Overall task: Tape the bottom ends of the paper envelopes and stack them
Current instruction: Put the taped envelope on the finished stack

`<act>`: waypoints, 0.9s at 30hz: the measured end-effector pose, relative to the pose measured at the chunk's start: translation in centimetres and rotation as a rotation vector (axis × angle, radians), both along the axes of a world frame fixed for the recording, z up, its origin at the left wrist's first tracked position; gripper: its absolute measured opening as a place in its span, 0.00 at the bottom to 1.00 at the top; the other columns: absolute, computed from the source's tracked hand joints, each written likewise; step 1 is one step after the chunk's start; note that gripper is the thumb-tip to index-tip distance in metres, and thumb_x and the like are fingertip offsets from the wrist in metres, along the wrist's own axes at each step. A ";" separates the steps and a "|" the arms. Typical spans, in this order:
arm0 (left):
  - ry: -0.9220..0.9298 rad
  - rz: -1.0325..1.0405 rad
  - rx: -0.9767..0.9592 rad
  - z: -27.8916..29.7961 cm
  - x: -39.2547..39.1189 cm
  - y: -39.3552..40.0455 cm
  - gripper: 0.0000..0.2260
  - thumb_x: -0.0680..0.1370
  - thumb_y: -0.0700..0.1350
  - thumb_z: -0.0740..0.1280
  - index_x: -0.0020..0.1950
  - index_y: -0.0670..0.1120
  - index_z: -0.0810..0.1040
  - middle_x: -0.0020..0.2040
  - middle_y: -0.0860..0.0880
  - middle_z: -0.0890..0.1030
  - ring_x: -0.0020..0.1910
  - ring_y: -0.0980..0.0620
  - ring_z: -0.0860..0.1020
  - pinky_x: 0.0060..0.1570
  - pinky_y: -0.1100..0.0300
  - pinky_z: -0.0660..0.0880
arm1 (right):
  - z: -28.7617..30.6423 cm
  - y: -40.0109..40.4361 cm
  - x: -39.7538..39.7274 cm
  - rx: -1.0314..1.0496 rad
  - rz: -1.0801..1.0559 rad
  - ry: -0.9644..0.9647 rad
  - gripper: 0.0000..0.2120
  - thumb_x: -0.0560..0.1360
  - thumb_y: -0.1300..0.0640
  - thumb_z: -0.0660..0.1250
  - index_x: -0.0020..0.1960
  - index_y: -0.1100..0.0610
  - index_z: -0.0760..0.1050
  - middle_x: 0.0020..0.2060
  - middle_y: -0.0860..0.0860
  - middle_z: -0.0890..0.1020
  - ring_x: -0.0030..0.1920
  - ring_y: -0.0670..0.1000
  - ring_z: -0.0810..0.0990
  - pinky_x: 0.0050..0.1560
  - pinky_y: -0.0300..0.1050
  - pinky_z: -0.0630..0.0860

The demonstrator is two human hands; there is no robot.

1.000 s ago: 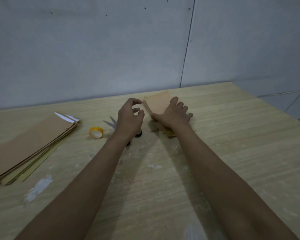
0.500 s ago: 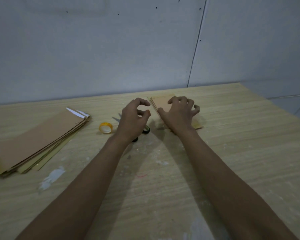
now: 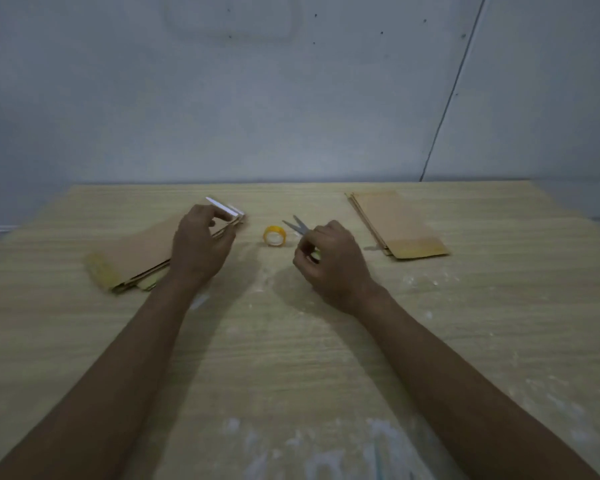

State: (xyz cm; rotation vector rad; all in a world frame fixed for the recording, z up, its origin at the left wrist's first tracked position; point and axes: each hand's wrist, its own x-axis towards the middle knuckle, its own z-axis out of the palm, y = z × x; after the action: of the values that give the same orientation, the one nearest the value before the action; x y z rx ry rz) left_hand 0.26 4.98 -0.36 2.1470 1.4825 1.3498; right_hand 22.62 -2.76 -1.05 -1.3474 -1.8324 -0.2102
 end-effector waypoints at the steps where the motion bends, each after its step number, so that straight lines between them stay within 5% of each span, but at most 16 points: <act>1: 0.076 0.085 -0.076 -0.2 -1.7 0.1 0.09 0.74 0.48 0.71 0.53 0.48 0.80 0.56 0.44 0.79 0.55 0.40 0.78 0.56 0.48 0.72 | -0.1 -0.2 -0.7 -0.035 0.062 -0.002 0.06 0.71 0.54 0.66 0.36 0.54 0.75 0.33 0.48 0.78 0.40 0.51 0.72 0.41 0.46 0.68; 7: 0.392 0.366 -0.348 -0.1 -8.3 0.0 0.37 0.68 0.72 0.69 0.71 0.54 0.70 0.77 0.46 0.63 0.77 0.45 0.57 0.71 0.40 0.54 | -0.8 -0.7 -5.5 -0.187 0.189 -0.108 0.05 0.71 0.53 0.66 0.38 0.53 0.78 0.33 0.48 0.80 0.38 0.52 0.74 0.37 0.49 0.74; 11: 0.484 0.364 -0.521 0.5 -9.5 0.8 0.48 0.66 0.74 0.69 0.79 0.54 0.58 0.81 0.44 0.51 0.80 0.43 0.49 0.73 0.37 0.49 | -1.2 -0.5 -7.5 -0.237 0.234 -0.109 0.05 0.71 0.53 0.66 0.40 0.53 0.78 0.32 0.47 0.80 0.37 0.51 0.73 0.35 0.49 0.74; 17: 0.639 0.303 -0.607 0.7 -9.2 1.1 0.52 0.61 0.81 0.62 0.73 0.48 0.65 0.72 0.40 0.68 0.71 0.37 0.64 0.66 0.37 0.57 | -1.0 -0.3 -9.3 -0.299 0.241 -0.092 0.05 0.72 0.53 0.67 0.40 0.53 0.78 0.32 0.46 0.78 0.36 0.48 0.72 0.37 0.49 0.73; 27: 0.554 0.438 -0.643 1.0 -6.7 0.2 0.44 0.65 0.72 0.69 0.70 0.44 0.66 0.69 0.38 0.68 0.69 0.36 0.64 0.68 0.42 0.56 | -1.2 -0.2 -9.5 -0.329 0.234 -0.100 0.06 0.71 0.52 0.65 0.39 0.53 0.78 0.32 0.45 0.75 0.34 0.47 0.70 0.37 0.46 0.71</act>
State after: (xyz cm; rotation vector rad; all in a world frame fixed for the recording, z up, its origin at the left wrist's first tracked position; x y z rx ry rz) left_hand -6.44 5.18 0.59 1.8789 2.2892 0.2332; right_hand 13.17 -3.00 -2.26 -1.3432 -2.1588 0.1572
